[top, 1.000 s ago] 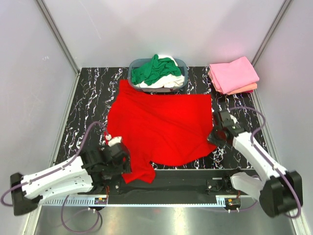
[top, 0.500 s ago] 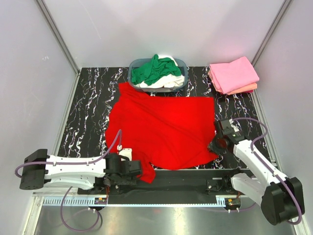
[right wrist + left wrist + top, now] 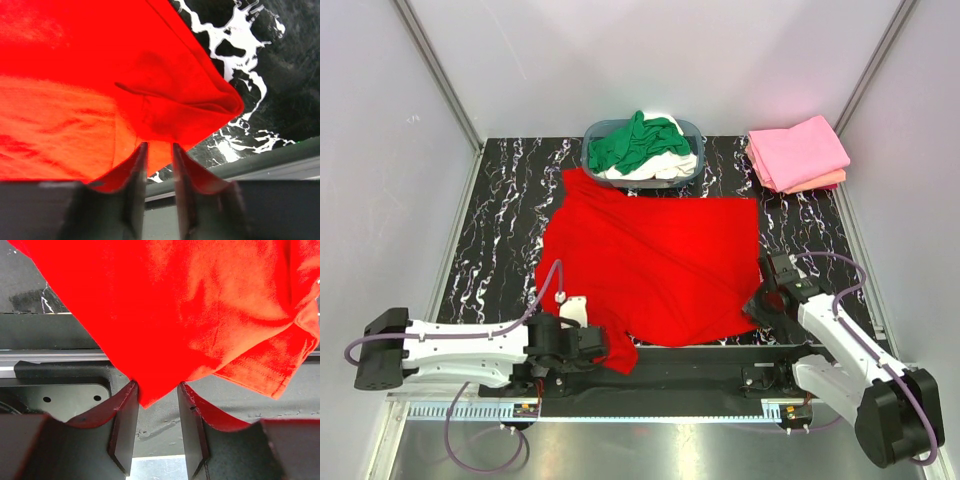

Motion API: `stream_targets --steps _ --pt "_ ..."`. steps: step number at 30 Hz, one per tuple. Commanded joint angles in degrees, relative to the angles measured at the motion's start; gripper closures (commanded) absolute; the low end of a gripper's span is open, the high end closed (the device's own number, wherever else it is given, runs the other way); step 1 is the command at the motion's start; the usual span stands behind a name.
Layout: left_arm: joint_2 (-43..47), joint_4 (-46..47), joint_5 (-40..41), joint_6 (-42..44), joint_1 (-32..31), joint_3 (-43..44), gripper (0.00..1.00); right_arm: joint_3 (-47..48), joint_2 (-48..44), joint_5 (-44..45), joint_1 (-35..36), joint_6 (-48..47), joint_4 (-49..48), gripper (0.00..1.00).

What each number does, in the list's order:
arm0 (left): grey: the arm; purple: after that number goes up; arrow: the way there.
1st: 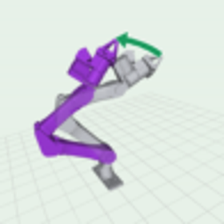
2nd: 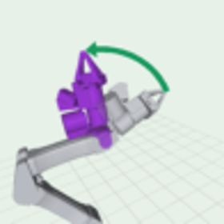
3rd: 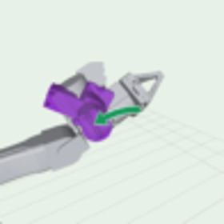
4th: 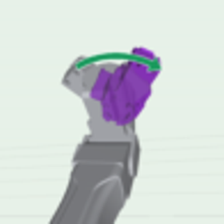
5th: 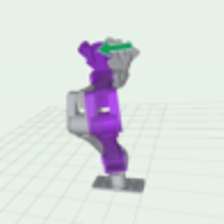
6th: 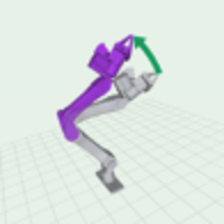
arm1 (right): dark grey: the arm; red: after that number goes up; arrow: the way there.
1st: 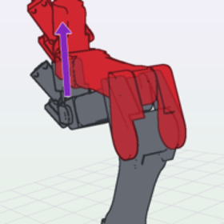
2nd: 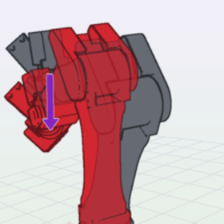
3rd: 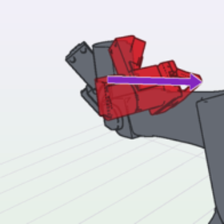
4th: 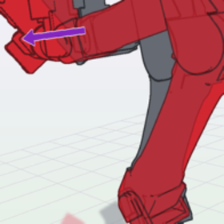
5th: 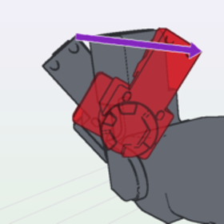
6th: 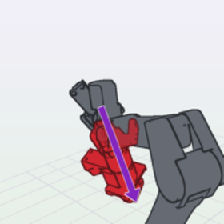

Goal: Fold and stack the t-shirts
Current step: Flatten the tshirt out

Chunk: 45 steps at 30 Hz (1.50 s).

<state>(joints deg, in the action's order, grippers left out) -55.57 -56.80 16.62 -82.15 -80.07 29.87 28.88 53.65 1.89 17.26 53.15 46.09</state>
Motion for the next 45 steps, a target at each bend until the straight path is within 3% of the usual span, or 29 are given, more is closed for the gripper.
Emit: stream_targets --steps 1,3,4,13,26,30,38,39,41,43,45 --pt "2.4 0.3 2.9 -1.6 -0.2 -0.8 0.58 2.0 0.0 0.5 0.3 -0.3 -2.8 0.57" --pt "3.4 -0.5 2.9 -1.8 -0.2 -0.9 0.55 3.5 1.0 1.5 0.3 -0.8 -4.0 0.45" --pt "3.6 -0.8 3.1 -2.0 -0.2 -1.0 0.54 5.4 1.9 2.0 0.3 -1.5 -4.4 0.44" --pt "8.0 -0.6 3.7 -3.2 -0.2 -2.9 0.51 6.5 13.8 1.0 0.3 -4.2 -7.1 0.53" --pt "10.3 1.2 3.9 -2.8 -0.2 -5.0 0.51 7.4 18.6 0.0 0.5 -5.2 -7.1 0.79" --pt "11.1 1.7 3.9 -2.7 -0.2 -5.5 0.51 7.9 19.4 -0.2 0.4 -5.6 -7.1 1.00" --pt "12.0 2.0 4.1 -2.6 -0.2 -6.0 0.51 8.6 10.7 0.2 0.5 -4.8 -0.7 1.00" --pt "12.0 2.1 4.2 -2.5 -0.2 -6.0 0.51 9.3 9.4 0.3 0.5 -4.4 1.3 0.92" --pt "11.9 2.1 4.3 -2.5 -0.2 -6.0 0.51 10.0 5.1 0.7 0.5 -3.4 2.4 0.55" --pt "12.1 2.1 4.2 -2.5 -0.2 -6.0 0.51 11.6 3.2 2.7 0.4 -2.1 4.5 0.44" --pt "12.3 2.3 4.2 -2.5 -0.2 -6.2 0.51 12.8 3.2 5.7 0.4 -2.2 6.0 0.40"
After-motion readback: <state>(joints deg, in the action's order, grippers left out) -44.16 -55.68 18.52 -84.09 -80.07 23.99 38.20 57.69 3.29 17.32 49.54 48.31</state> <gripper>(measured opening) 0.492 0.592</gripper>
